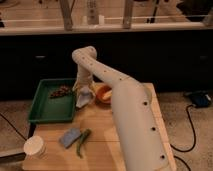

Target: Place towel in plastic cup

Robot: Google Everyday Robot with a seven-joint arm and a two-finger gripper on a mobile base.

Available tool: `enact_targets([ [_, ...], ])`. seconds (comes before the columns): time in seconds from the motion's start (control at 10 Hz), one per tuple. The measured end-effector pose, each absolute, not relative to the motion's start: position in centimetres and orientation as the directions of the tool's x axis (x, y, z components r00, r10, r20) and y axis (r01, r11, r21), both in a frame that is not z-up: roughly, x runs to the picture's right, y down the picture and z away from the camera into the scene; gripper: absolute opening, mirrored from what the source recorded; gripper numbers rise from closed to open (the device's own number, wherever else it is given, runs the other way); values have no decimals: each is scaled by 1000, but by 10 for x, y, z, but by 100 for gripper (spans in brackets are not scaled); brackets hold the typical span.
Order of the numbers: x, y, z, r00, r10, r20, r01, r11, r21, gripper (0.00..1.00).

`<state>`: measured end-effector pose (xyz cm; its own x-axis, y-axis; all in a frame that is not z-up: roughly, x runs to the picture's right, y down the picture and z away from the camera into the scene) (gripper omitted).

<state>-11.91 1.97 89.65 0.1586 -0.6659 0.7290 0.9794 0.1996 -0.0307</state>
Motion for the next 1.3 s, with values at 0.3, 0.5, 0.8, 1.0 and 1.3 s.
enact_targets([
  [0.3,-117,20,897,159,-664,731,979,201,-30,80],
  [0.5,-117,19,897,163,-662,732,979,201,-36,80],
  [0.8,-116,19,898,168,-661,732,979,199,-45,80],
  [1.0,-116,19,898,167,-660,732,979,197,-46,80],
  [1.3,-116,20,898,167,-660,732,979,197,-46,80],
])
